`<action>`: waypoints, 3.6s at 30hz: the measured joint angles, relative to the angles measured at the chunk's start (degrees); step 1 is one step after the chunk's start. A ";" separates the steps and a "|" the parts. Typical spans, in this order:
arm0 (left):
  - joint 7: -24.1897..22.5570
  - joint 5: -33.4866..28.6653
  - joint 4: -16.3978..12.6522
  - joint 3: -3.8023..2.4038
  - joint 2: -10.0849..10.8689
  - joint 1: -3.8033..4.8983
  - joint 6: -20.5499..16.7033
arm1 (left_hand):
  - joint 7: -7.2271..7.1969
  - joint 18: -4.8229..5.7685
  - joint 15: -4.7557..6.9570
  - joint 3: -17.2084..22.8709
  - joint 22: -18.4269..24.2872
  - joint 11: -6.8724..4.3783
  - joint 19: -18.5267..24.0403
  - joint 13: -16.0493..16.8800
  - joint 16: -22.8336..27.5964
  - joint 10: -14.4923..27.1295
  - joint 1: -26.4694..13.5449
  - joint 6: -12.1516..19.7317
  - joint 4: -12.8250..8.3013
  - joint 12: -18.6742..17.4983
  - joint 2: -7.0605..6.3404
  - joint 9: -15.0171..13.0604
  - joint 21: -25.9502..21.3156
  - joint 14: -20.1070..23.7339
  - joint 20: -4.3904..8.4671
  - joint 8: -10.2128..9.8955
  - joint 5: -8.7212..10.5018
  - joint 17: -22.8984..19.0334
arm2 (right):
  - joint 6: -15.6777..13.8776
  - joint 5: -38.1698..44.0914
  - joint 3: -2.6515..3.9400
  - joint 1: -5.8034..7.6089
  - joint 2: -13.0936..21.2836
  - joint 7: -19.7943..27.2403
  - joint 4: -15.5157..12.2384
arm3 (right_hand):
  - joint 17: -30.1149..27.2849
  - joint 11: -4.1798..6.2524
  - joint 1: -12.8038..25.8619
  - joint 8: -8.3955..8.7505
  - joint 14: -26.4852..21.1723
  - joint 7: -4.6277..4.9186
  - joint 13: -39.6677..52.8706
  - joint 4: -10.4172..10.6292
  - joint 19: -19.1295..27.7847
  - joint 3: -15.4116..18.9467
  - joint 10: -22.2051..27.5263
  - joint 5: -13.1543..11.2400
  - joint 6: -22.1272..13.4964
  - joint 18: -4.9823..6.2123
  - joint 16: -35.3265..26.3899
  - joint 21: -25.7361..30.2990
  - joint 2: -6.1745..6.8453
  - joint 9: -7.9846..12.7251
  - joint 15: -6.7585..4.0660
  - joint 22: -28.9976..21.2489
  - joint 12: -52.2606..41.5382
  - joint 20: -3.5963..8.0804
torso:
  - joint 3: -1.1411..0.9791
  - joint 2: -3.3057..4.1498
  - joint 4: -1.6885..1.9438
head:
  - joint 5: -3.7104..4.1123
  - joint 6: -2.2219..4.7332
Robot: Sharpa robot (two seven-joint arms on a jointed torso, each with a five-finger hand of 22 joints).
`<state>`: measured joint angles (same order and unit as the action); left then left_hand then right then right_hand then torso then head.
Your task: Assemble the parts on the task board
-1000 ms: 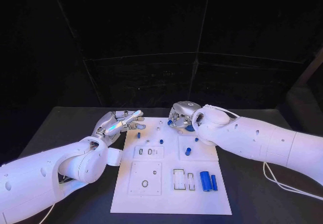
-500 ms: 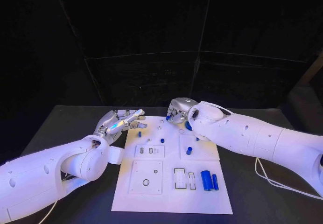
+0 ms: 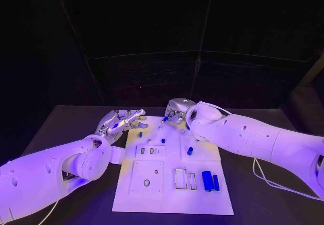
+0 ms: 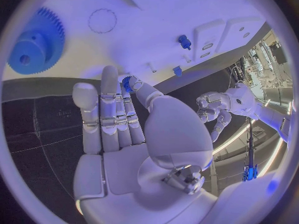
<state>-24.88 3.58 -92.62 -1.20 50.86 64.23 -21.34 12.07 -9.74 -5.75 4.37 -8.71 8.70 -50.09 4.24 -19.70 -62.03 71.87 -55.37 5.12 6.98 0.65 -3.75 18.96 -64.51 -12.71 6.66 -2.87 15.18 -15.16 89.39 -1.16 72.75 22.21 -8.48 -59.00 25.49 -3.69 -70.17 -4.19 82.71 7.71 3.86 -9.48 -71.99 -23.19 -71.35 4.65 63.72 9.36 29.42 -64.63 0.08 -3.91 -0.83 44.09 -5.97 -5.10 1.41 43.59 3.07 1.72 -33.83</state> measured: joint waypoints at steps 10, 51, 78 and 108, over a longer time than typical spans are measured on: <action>0.09 0.00 0.24 0.00 -0.14 0.02 0.12 | 0.00 0.00 0.00 0.00 0.00 0.00 0.00 0.01 0.00 0.00 0.00 0.00 0.00 0.00 0.00 0.00 0.00 0.00 0.00 0.00 0.00 0.06 | -0.02 -0.25 0.00 0.00 -0.39 0.39 0.08 | -0.01 0.00 0.00 0.04 0.00 0.07 0.00 0.17 0.00 -0.17 0.00 -0.10 -0.12 0.00 0.00 -0.32 0.00 -0.04 0.00 0.06 0.00 0.00 | 0.00 0.04 -0.02 | -0.06 -0.04; 0.30 0.01 0.55 0.00 0.00 0.29 0.32 | 0.00 0.01 0.00 -0.01 0.03 0.00 0.00 0.02 0.23 0.00 0.00 0.00 -0.31 0.00 0.00 0.00 0.00 0.00 0.00 0.00 0.00 0.12 | -1.45 -1.07 0.01 0.03 3.74 0.04 -3.60 | 28.30 -2.81 -3.96 -1.15 1.15 2.89 1.18 6.57 5.64 8.32 13.58 1.95 -17.19 0.00 33.90 4.75 5.69 -0.56 1.53 -9.11 -5.42 -1.61 | -0.01 0.12 -0.16 | -0.45 -0.15; 0.43 0.03 2.02 0.02 -0.72 0.34 0.80 | 0.00 0.02 0.00 -0.01 0.08 0.00 0.00 0.02 0.23 0.00 0.23 0.00 -0.31 -0.19 0.23 0.00 0.00 0.00 0.00 -0.21 0.00 0.19 | 4.83 -13.31 2.21 0.12 18.37 -5.57 -13.94 | 49.46 -1.73 -6.21 -4.41 1.34 2.99 71.09 17.93 -7.39 22.22 -12.39 8.38 -19.07 -4.06 58.10 -14.08 7.38 -0.05 1.35 20.93 -79.95 -1.44 | -0.30 -0.10 -1.12 | -0.06 -0.12; 0.49 0.03 2.43 0.02 -1.02 0.32 1.05 | 0.00 0.02 0.00 0.16 0.13 0.00 0.00 0.02 0.43 0.00 0.23 0.00 -0.47 -0.23 0.23 0.00 0.00 0.00 0.00 -0.21 0.00 0.27 | 10.99 -9.73 2.21 0.04 14.97 -7.51 -10.20 | 49.44 -1.74 -9.44 -6.85 1.34 2.35 71.08 16.76 -7.78 20.05 -12.38 9.21 -18.07 -4.04 58.59 -15.24 4.57 -0.26 1.34 22.73 -80.74 -1.44 | -0.16 -0.16 -1.05 | 0.11 -0.81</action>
<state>-24.40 3.61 -90.19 -1.18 49.84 64.55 -20.29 12.07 -9.72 -5.75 4.53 -8.58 8.70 -50.09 4.26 -19.26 -62.03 72.10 -55.37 4.65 6.74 0.88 -3.75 18.96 -64.51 -12.71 6.45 -2.87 15.45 -4.17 79.66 1.04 72.80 37.18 -15.99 -69.19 74.93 -5.43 -79.62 -11.04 84.05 10.06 74.94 7.28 -79.77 -3.14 -83.73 13.86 45.64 5.31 88.01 -79.87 4.65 -4.16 0.51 66.82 -86.71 -6.54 1.24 43.43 2.02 1.83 -34.64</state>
